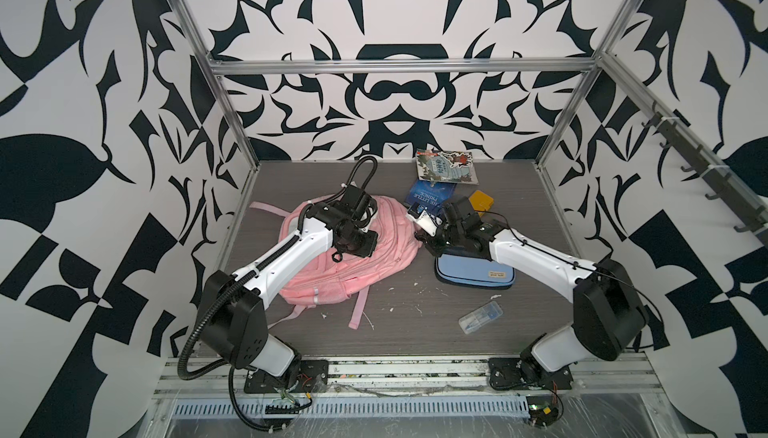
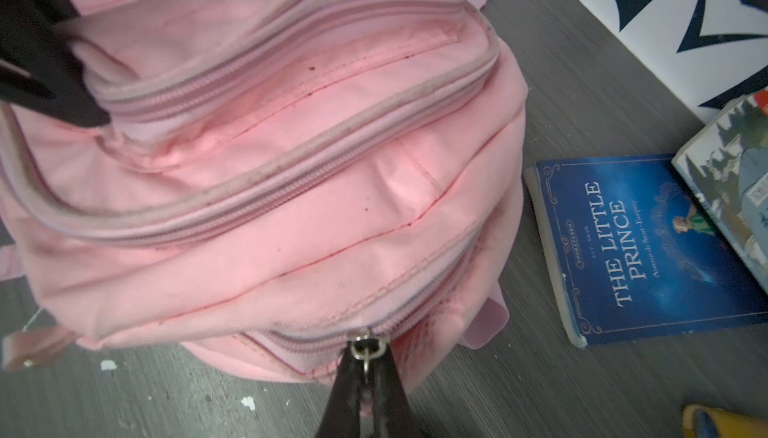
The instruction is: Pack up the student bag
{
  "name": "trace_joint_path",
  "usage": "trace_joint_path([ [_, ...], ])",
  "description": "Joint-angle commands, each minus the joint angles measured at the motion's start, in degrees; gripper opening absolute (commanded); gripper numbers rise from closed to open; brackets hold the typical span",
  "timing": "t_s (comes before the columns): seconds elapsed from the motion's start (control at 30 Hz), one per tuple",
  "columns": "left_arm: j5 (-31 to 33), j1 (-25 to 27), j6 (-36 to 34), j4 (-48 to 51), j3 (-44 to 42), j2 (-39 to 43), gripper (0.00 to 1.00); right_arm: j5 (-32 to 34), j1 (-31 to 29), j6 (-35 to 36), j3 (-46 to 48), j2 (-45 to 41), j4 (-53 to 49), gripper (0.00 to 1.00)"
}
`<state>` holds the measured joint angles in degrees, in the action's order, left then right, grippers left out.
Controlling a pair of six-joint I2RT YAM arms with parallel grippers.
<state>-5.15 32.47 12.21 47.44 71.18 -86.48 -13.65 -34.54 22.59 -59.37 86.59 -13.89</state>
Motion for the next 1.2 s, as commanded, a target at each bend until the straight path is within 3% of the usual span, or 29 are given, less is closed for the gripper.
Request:
trace_joint_path([
  [0.0,4.09,-2.24,6.43,-2.07,-0.92,0.22,0.00,4.14,-4.67,10.14,-2.90,-2.59,-14.21,0.00],
  [0.13,3.46,-2.26,8.09,-2.50,-0.65,-0.16,0.00,10.98,-10.88,15.50,-4.67,-0.97,-19.33,0.00],
  [0.23,2.24,-2.38,10.22,-3.69,-0.92,-0.10,0.00,11.49,-13.35,15.66,-5.58,0.08,-20.47,0.00],
  [0.43,-4.39,-4.65,19.18,-8.40,-1.75,0.69,0.00,2.35,-14.28,2.98,-5.01,-1.61,-12.32,0.00],
  [0.67,-9.00,-5.24,30.82,-11.19,2.16,1.11,0.00,-1.21,-18.57,-8.31,-1.57,1.04,0.88,0.00],
  [0.83,-8.41,-5.25,28.84,-10.99,3.95,1.44,0.00,-4.34,-19.81,-13.94,-0.90,3.81,7.62,0.00],
  [0.97,-8.48,-5.45,27.79,-17.29,-0.90,4.53,0.00,-6.98,-19.84,-19.62,1.48,5.26,14.38,0.00],
  [1.17,-6.53,-6.45,24.62,-18.12,-4.11,6.33,0.00,-5.74,-19.52,-25.21,5.35,3.44,19.01,0.00],
])
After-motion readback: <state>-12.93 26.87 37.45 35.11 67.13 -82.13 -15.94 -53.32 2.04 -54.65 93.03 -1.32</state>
